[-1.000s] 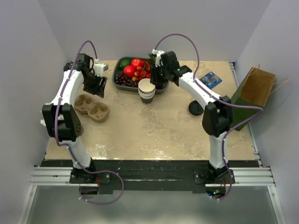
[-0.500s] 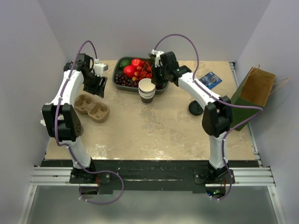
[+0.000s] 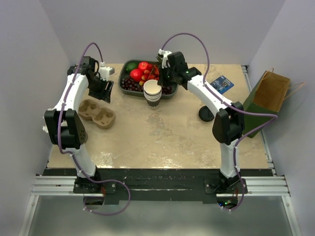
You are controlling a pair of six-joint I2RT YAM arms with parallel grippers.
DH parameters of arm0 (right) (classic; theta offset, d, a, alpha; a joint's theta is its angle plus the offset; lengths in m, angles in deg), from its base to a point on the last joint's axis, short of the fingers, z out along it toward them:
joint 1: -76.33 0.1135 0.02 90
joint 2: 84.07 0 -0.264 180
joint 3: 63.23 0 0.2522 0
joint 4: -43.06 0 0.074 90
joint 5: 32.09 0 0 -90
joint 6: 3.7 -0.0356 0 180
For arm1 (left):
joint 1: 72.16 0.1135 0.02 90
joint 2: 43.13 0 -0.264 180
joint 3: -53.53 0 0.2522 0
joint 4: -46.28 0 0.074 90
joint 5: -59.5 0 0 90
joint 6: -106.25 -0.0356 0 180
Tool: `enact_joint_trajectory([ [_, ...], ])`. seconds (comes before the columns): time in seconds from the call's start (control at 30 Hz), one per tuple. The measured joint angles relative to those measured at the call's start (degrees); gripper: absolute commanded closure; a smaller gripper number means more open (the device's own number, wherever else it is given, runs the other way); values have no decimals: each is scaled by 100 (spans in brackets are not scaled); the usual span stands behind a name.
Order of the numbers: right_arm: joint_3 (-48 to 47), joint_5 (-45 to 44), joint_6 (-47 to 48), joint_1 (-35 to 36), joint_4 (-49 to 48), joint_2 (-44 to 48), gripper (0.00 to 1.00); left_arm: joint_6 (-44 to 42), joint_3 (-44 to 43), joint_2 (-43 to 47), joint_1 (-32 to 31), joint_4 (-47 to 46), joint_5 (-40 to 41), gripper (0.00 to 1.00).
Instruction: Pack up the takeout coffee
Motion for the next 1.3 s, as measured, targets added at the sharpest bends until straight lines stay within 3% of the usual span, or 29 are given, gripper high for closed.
enact_joint_trajectory([
  [0.33,-415,337,-118,4,44,0,100,-2,0,-4,-28,4,-289,37],
  [0.47,-577,442,-116,4,133,-68,100,-63,26,11,-26,-52,-1021,31],
  [0.6,-721,511,-114,4,254,-195,100,90,973,501,-37,-979,-2354,27],
  [0.73,-785,586,-107,4,361,-341,100,962,2153,1167,-122,-2363,-3451,25],
  [0.83,-782,597,-96,4,433,-387,100,1718,2535,1213,-376,-3451,-3952,25],
  [1.03,-793,680,-52,4,584,-387,100,2865,2800,964,-822,-4931,-4251,26],
  [1.3,-1084,863,-9,2,704,-387,100,3292,2796,564,-848,-5401,-4271,25],
])
